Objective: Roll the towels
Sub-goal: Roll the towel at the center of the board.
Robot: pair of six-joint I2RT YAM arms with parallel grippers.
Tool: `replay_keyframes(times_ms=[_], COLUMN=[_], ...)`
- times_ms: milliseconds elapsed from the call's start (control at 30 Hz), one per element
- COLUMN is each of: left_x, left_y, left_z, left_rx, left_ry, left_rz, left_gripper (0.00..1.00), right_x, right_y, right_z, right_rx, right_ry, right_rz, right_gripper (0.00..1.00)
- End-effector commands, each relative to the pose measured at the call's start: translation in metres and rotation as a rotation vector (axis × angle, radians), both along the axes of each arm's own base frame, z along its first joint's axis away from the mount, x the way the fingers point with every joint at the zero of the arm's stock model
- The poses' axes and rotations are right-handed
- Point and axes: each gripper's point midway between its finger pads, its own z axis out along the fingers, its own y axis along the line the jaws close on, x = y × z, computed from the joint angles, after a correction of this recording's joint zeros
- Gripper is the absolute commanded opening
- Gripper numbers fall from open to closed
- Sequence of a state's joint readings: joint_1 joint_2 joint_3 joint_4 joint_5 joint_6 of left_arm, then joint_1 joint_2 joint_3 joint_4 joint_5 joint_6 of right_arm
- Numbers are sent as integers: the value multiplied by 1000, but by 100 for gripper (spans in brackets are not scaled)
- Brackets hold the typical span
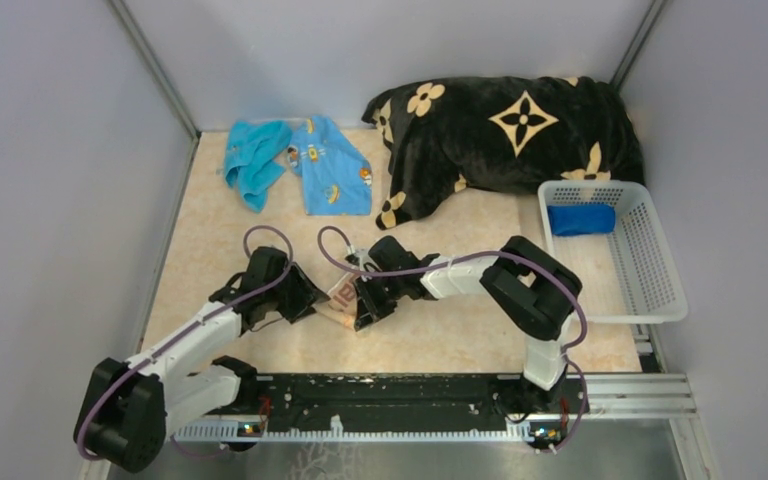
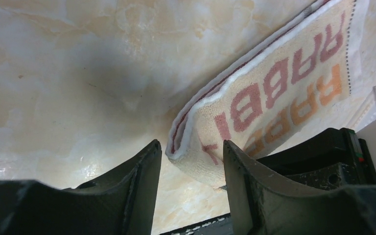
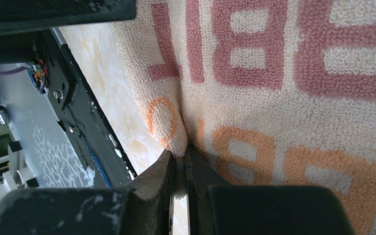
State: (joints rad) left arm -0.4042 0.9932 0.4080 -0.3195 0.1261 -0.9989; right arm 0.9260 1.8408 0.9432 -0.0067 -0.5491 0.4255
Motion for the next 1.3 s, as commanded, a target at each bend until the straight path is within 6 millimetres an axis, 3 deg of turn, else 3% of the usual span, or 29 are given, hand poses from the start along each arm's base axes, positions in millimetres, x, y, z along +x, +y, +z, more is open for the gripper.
replay_keyframes(times_ms=[0,133,267,333,400,467,600,700,1000,1267], left_x=[-2,4,11,15,18,22,21,15,-21,-36], left_y=[-8,-6,-8,-6,-3,0,7,10,8,-6], left_z=[-11,-22,-23,-19,-15,-8,3,9,4,-1], left_rx=[-19,12,33,52,71,88,106,102,42,-16], left_ry=[34,50,47,37,23,-2,-47,-66,2,18], left_rz=[-15,-4,-18,-18,-17,-12,-6,-5,-49,-142], left_gripper=[54,42,18,13,18,32,49,56,56,55], right_x=[-7,-7,-10,-13,-13,-14,-13,-13,-6,-4], right_y=[0,-2,-5,-7,-9,-11,-16,-20,-27,-26], right_z=[-10,-8,-8,-9,-9,-10,-7,-8,-15,-21], right_rx=[-5,6,17,23,32,47,96,121,160,132], right_ry=[52,56,76,98,116,138,195,250,356,376], right_rz=[-12,-30,-44,-53,-69,-88,-137,-161,-234,-244], right_gripper=[7,7,8,7,7,7,7,8,8,9])
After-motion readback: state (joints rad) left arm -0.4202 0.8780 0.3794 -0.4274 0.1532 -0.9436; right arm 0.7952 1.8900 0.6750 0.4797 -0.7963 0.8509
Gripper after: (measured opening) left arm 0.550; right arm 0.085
